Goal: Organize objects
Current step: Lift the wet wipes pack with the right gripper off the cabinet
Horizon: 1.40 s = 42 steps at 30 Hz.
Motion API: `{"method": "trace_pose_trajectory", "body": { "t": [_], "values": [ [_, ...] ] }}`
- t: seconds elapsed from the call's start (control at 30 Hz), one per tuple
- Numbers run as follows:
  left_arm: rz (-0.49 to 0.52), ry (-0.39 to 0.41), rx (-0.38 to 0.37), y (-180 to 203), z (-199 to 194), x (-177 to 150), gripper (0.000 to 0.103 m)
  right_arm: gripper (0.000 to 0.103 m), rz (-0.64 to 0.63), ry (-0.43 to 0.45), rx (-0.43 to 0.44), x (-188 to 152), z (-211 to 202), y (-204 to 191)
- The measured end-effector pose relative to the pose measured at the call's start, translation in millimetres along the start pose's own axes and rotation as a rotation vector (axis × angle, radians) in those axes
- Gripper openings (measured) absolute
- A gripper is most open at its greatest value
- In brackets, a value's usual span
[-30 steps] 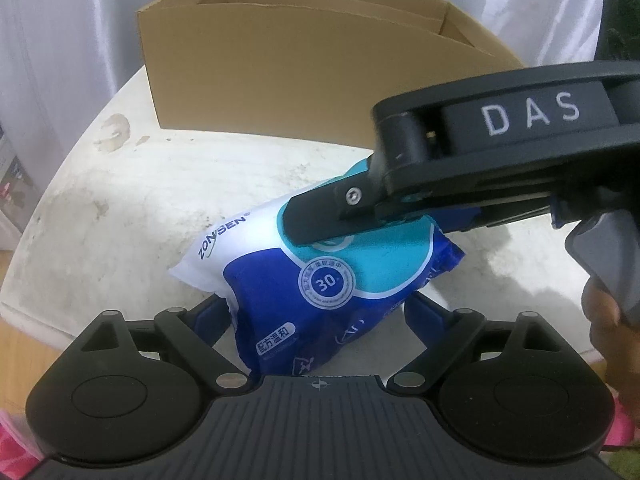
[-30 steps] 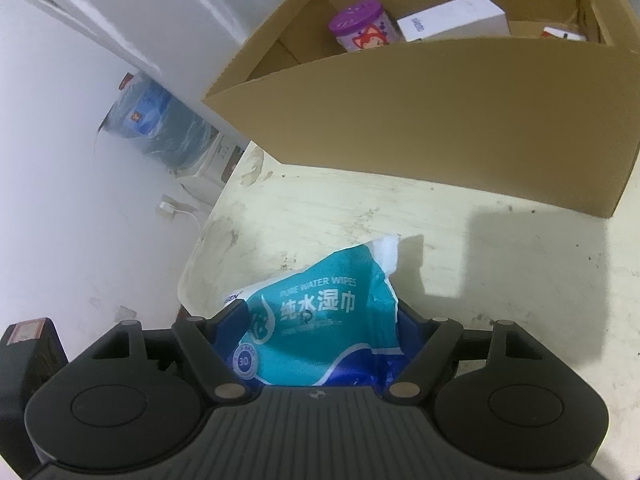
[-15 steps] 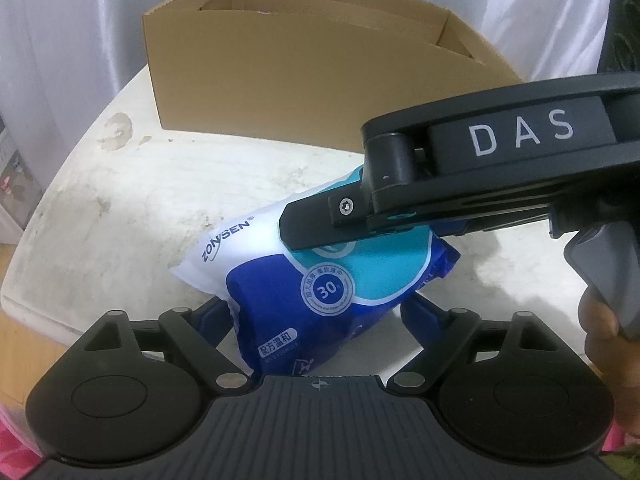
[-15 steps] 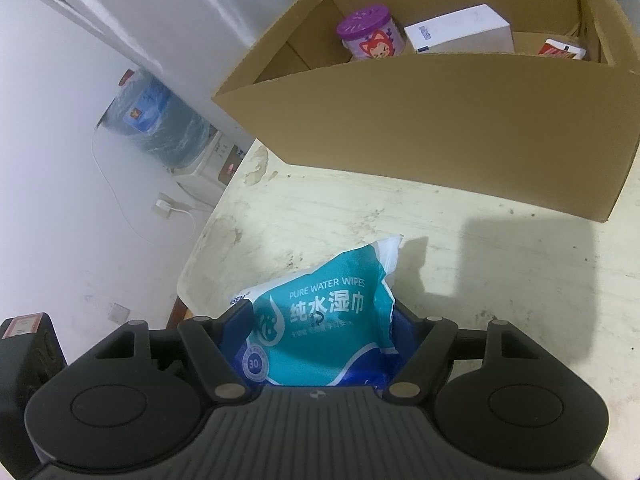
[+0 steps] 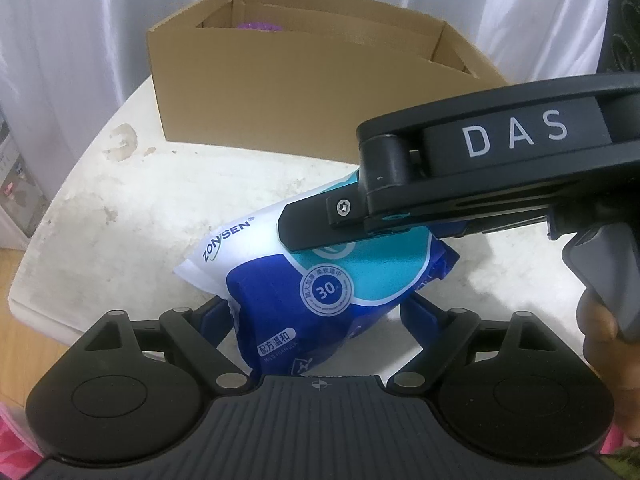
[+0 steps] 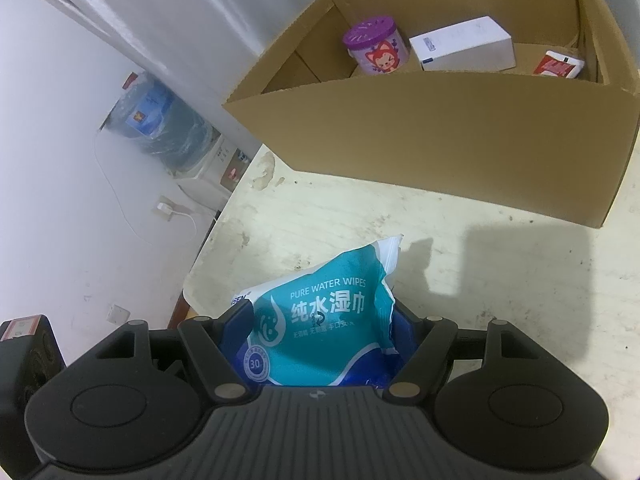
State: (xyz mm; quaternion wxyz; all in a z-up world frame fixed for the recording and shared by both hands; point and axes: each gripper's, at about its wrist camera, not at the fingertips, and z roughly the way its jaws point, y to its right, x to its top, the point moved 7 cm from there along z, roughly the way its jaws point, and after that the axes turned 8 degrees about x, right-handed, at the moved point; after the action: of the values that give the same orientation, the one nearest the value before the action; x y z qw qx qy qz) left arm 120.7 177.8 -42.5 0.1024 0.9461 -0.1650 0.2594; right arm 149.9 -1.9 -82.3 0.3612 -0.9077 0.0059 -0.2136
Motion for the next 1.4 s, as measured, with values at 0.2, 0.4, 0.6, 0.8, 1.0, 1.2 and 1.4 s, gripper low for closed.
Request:
{"method": "trace_pose_trajectory", "body": {
  "t": [0.2,0.4,0.6,0.8,1.0,1.2,1.4],
  "values": [
    [-0.004,0.015,0.002,-2,-5,-3,0.087,0.075,-0.012,0.01,0.001,-1,-5,-6],
    [-0.006,0.025,0.007,-2,-11,-7,0.087,0.075,-0.02,0.023,0.007,-2,-11,-13],
    [-0.002,0.04,0.014,-2,-19,-7,0.087,0.075,-0.031,0.036,0.011,-1,-18,-20],
    [0.001,0.052,0.018,-1,-24,-7,0.087,0.074,-0.045,0.046,0.013,-1,-24,-26],
    [0.007,0.063,0.023,-2,-30,-8,0.087,0.074,-0.051,0.054,0.018,-1,-28,-30],
    [0.01,0.077,0.026,-4,-37,-8,0.087,0.074,-0.063,0.065,0.024,-1,-32,-36],
    [0.015,0.096,0.035,-5,-45,-8,0.087,0.074,-0.074,0.077,0.031,0,-36,-43]
  ]
}}
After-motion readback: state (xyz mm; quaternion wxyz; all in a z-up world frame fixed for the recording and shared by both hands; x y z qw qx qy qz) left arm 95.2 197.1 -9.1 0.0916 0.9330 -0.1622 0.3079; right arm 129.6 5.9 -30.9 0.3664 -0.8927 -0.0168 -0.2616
